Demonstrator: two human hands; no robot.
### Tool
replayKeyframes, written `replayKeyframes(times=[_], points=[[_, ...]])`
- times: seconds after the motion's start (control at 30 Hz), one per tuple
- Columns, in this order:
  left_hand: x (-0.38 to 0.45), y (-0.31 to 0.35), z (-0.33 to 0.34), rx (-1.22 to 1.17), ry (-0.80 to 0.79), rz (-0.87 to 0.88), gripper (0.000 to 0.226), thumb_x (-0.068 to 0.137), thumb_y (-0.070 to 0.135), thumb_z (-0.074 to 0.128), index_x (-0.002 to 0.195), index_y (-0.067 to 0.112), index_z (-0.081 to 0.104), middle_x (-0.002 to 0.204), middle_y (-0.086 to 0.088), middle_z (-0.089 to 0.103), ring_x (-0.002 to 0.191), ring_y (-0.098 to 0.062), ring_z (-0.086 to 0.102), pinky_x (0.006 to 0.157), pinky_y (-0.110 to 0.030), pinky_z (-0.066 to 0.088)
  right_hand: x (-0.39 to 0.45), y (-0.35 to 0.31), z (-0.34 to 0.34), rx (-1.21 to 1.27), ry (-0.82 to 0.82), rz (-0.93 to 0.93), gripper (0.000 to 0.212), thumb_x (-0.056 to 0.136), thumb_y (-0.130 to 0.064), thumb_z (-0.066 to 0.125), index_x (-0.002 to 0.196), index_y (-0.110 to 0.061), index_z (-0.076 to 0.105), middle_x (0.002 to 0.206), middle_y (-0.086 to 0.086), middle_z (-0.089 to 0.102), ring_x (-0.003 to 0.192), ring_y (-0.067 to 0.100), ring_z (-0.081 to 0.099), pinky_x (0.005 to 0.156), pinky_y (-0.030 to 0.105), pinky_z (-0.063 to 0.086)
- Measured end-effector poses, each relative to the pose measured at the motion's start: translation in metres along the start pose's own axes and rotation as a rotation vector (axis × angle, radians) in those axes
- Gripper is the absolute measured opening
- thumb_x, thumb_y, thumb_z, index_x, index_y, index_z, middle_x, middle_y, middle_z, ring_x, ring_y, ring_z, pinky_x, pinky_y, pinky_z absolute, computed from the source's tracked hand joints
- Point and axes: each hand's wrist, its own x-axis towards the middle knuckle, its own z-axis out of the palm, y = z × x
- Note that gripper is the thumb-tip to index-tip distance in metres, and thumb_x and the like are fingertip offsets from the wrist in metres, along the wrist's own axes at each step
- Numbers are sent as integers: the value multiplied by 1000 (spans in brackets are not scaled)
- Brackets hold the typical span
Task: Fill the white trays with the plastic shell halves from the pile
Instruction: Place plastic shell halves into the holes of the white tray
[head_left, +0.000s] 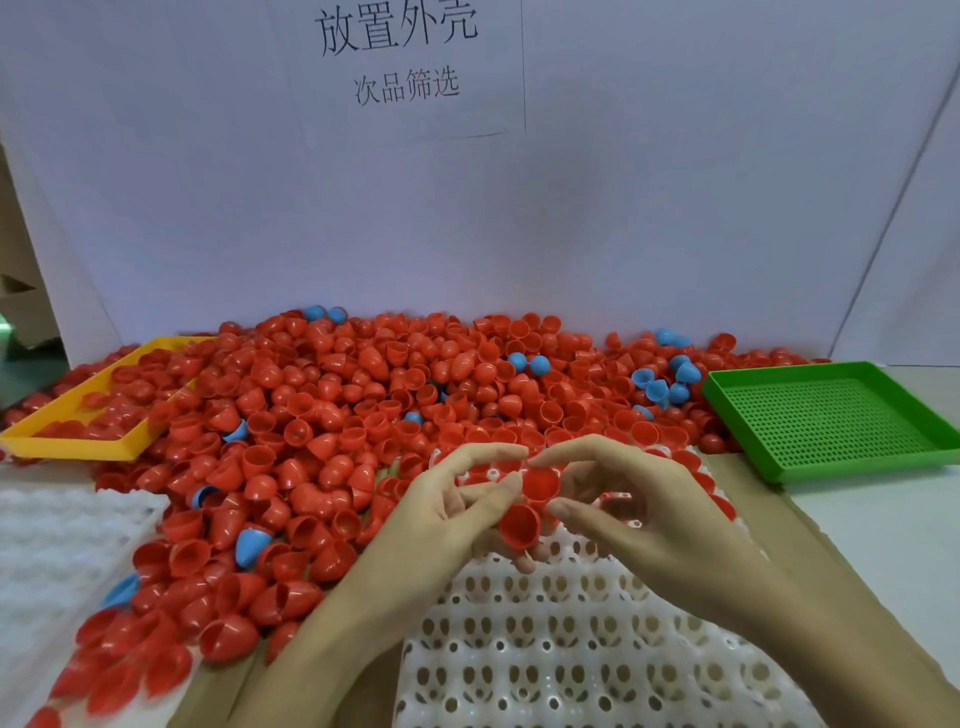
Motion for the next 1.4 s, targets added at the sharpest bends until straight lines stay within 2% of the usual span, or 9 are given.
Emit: replayKeyframes(times=[0.13, 0.33, 0.53, 0.63, 0.8, 1.0, 1.17, 1.27, 1.4], points=[[1, -1, -1, -38, 9, -1, 28, 103, 41, 66, 126, 26, 63, 103, -23, 77, 93, -38, 76, 84, -33, 61, 0, 1, -2, -5, 43, 43, 25, 88, -42, 78, 111, -41, 67, 97, -8, 70, 88, 17, 71, 70, 39, 60], [4, -2, -3, 207, 106, 202, 32, 92, 12, 79, 119, 24, 66, 110, -8, 75, 100, -29, 76, 88, -30, 61, 1, -2, -1, 55, 93, 57, 33, 82, -42, 81, 106, -33, 60, 108, -9, 71, 97, 16, 72, 68, 43, 61], [3, -5, -1, 347, 212, 316, 32, 91, 25, 82, 120, 31, 70, 115, 3, 75, 108, -21, 72, 89, -25, 58, 1, -2, -1, 60, 116, 50, 32, 87, -33, 82, 110, -32, 59, 109, -10, 73, 95, 16, 74, 70, 36, 62], [2, -7, 0, 441, 241, 352, 34, 94, 39, 76, 125, 36, 65, 121, 8, 72, 116, -16, 69, 90, -26, 59, 1, -1, -2, 85, 131, 67, 28, 92, -31, 78, 114, -34, 62, 110, -7, 73, 95, 17, 74, 70, 33, 62], [2, -10, 2, 628, 184, 460, 24, 104, 26, 64, 125, 36, 64, 109, 10, 72, 104, -16, 71, 84, -27, 58, 1, 1, 0, 40, 107, 59, 24, 92, -38, 75, 114, -36, 67, 101, -11, 74, 90, 15, 76, 74, 36, 63], [-2, -4, -6, 669, 106, 381, 20, 97, 15, 73, 110, 30, 76, 97, 12, 77, 94, -16, 74, 80, -25, 57, 0, 3, 4, -31, 4, 44, 33, 98, -41, 64, 131, -45, 62, 113, -22, 69, 96, 9, 73, 70, 25, 61], [-6, 8, -34, 919, 296, 443, 22, 95, 10, 73, 108, 27, 73, 91, 12, 69, 89, -16, 69, 79, -25, 55, 0, 6, -1, -60, 37, 77, 29, 100, -37, 59, 128, -44, 61, 112, -18, 70, 96, 11, 72, 71, 33, 62], [-10, 13, -48, 1020, 182, 371, 19, 92, 11, 71, 102, 27, 71, 85, 12, 64, 82, -15, 64, 75, -22, 51, 0, 9, -3, -94, 61, 97, 26, 101, -31, 59, 125, -43, 63, 110, -20, 69, 93, 10, 72, 72, 32, 61], [-14, 14, -56, 1112, -41, 138, 12, 88, 21, 70, 92, 33, 68, 76, 12, 62, 77, -11, 62, 69, -22, 50, 1, 14, -4, -129, 99, 126, 26, 103, -23, 61, 122, -41, 64, 109, -16, 70, 91, 11, 71, 73, 36, 61]])
